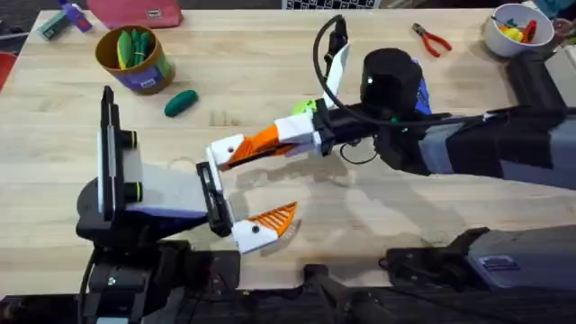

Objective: Pick up the gripper from the table and insert it into the empty holder that is missing its gripper. Then pick up a screw, insert it into the mounting hole, and use the screwdriver to tighten it. Finally, clean up the table by picking up the vegetable and placing it into the bucket.

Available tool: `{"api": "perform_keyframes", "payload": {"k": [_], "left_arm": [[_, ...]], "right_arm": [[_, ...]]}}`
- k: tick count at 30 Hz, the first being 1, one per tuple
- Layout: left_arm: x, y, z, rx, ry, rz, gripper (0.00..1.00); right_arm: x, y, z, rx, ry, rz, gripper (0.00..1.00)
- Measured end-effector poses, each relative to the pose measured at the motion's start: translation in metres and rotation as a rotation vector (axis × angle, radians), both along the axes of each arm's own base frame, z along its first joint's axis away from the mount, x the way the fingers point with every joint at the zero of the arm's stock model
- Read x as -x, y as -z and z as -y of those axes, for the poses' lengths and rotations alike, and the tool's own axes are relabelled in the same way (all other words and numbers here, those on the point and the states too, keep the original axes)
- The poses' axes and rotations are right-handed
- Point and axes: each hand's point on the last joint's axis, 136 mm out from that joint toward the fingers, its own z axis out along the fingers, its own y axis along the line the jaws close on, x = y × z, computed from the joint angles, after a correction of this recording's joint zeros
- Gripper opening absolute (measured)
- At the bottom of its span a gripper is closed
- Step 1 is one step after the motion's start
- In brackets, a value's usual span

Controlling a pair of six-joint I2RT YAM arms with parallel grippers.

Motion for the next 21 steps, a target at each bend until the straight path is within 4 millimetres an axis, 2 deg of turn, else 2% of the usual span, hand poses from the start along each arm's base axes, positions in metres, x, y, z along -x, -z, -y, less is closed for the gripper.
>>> {"api": "perform_keyframes", "payload": {"k": [5,6,7,18,21], "left_arm": [[0.0012,-0.0001,0.0005,0.0,0.008,0.003,0.987],[0.0013,-0.0001,0.0005,0.0,0.008,0.004,0.987],[0.0012,-0.0001,0.0005,0.0,0.008,0.004,0.987],[0.0013,-0.0002,0.0005,-0.001,0.008,0.004,0.987],[0.0013,-0.0001,0.0005,-0.001,0.008,0.004,0.987]], "right_arm": [[-0.0033,0.0031,-0.0015,0.014,0.026,-0.003,0.8],[-0.0036,0.0033,-0.0016,0.015,0.029,-0.002,0.925],[-0.004,0.0034,-0.0018,0.015,0.031,0.0,0.977],[-0.0075,0.0048,-0.0014,0.026,0.054,0.01,0.991],[-0.006,0.0026,0.0057,0.056,0.067,0.013,0.992]]}}
